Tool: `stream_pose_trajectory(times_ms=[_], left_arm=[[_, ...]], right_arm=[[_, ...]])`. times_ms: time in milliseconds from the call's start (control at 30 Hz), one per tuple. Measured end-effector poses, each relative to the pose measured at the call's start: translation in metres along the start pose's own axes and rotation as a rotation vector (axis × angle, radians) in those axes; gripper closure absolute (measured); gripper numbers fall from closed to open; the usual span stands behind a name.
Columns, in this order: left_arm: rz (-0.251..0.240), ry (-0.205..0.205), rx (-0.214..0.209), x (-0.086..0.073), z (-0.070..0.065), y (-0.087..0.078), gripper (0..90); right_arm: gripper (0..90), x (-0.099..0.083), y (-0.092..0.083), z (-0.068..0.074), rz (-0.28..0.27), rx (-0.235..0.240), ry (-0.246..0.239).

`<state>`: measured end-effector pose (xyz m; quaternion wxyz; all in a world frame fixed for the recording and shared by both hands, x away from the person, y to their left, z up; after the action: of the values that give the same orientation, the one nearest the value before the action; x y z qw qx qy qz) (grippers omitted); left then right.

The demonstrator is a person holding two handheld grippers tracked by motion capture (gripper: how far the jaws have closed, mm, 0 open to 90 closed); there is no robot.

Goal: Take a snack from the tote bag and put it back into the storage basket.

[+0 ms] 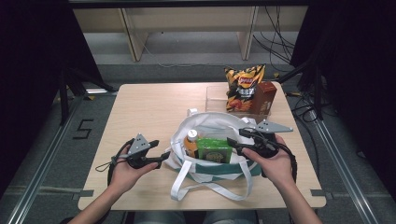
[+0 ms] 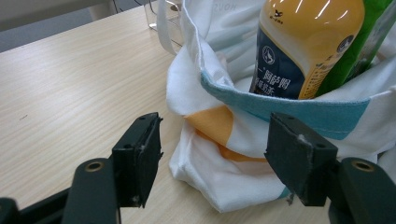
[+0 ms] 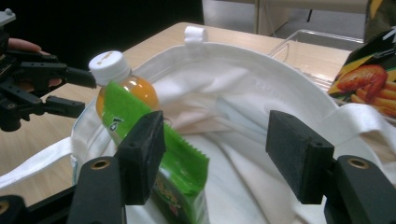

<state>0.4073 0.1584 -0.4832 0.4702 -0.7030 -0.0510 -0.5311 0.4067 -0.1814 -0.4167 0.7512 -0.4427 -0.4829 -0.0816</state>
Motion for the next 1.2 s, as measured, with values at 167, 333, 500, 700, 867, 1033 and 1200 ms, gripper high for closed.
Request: stream_pose_trajectory(times_ms=[167,333,500,700,867,1033,1200], left_arm=[[0.004,0.002,0.003,0.0,-0.001,0.0,35.0],[0.005,0.012,0.0,0.0,0.0,0.0,35.1],[0.006,0.006,-0.003,0.0,-0.001,0.001,35.1],[0.004,0.007,-0.009,-0.001,-0.001,0.002,35.1],[0.004,0.011,-0.01,-0.001,-0.002,0.001,35.1],[0.005,0.017,-0.003,-0.001,0.0,0.001,35.1],[0.006,0.012,-0.007,-0.001,-0.001,0.002,35.1]], right_arm=[[38.0,-0.002,0.006,0.009,0.017,0.044,0.017],[37.1,-0.007,0.014,0.013,0.047,0.055,0.011],[36.6,-0.011,0.021,0.015,0.065,0.055,-0.013],[35.8,-0.014,0.026,0.012,0.077,0.054,-0.032],[35.6,-0.014,0.029,0.016,0.076,0.074,-0.021],[36.5,-0.016,0.03,0.019,0.079,0.083,-0.006],[41.3,-0.017,0.032,0.018,0.086,0.081,-0.048]])
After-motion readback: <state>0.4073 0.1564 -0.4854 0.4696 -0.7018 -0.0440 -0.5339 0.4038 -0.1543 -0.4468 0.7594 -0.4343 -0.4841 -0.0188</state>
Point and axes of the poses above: each handheld gripper's, and its own axes: y roughly forward along the jaws, x roughly out of its top, z roughly to its left, the point moved 4 cm from there along y, roughly forward along the jaws, and after that the axes turned 10 degrees about z, right-handed, at the moved point
